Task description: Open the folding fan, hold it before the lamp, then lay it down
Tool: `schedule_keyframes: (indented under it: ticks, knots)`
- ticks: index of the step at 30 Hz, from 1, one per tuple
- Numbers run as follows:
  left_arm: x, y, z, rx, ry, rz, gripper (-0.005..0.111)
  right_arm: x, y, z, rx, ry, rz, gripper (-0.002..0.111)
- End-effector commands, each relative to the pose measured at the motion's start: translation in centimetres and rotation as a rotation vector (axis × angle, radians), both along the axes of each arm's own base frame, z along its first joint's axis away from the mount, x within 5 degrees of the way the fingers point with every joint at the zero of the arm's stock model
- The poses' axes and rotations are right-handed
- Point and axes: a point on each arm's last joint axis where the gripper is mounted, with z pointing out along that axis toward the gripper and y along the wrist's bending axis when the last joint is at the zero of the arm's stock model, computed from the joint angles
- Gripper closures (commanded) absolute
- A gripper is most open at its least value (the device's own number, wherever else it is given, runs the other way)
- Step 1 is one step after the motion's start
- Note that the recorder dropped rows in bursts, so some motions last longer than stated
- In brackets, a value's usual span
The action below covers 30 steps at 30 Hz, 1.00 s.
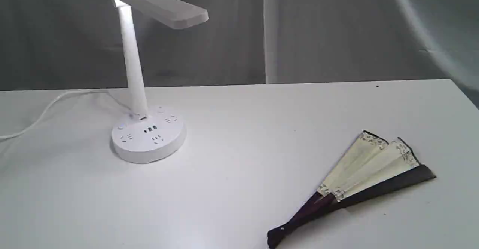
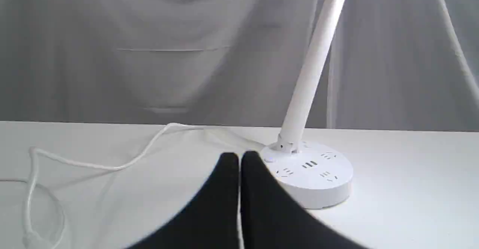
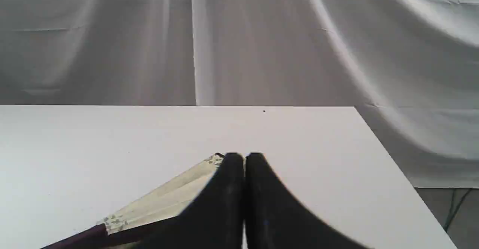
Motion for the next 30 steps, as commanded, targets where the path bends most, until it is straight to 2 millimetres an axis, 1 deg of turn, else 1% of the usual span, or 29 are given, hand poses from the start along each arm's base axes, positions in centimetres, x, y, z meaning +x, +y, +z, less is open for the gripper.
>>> schedule_keyframes:
  ticks: [1,8,10,15,17,20,21,23,27,30]
  knots:
    - [0.0,0.0,-0.1,-0.002,0.0,0.001,0.107,0.0,0.0,0.0,-0.016,-0.011,0.001,0.108]
    - [0.0,0.0,0.0,-0.017,-0.014,0.001,0.107,0.0,0.0,0.0,-0.016,-0.011,0.001,0.108]
    - [0.0,0.0,0.1,-0.044,-0.022,0.0,0.107,0.0,0.0,0.1,-0.017,-0.021,0.001,0.108]
    - [0.0,0.0,0.5,-0.072,-0.064,-0.004,0.107,0.0,0.0,0.9,-0.015,-0.107,0.002,0.108]
    - [0.0,0.0,0.6,-0.082,-0.082,-0.006,0.107,0.0,0.0,0.9,-0.013,-0.112,0.002,0.108]
    - [0.0,0.0,0.2,-0.123,-0.036,-0.001,0.107,0.0,0.0,0.8,0.026,-0.107,0.001,0.108]
    - [-0.1,0.0,0.5,-0.125,-0.025,0.001,0.107,0.0,0.0,0.8,0.034,-0.099,0.001,0.108]
    - [-0.3,0.0,1.9,-0.129,-0.06,-0.001,0.107,0.0,0.0,0.8,0.037,-0.082,0.0,0.108]
    - [-0.8,0.0,4.1,-0.125,-0.102,-0.001,0.107,-0.4,0.0,2.4,0.039,-0.088,0.0,0.108]
    - [-1.4,0.1,5.4,-0.13,-0.073,0.006,0.107,-0.9,0.0,4.1,0.035,-0.089,-0.001,0.108]
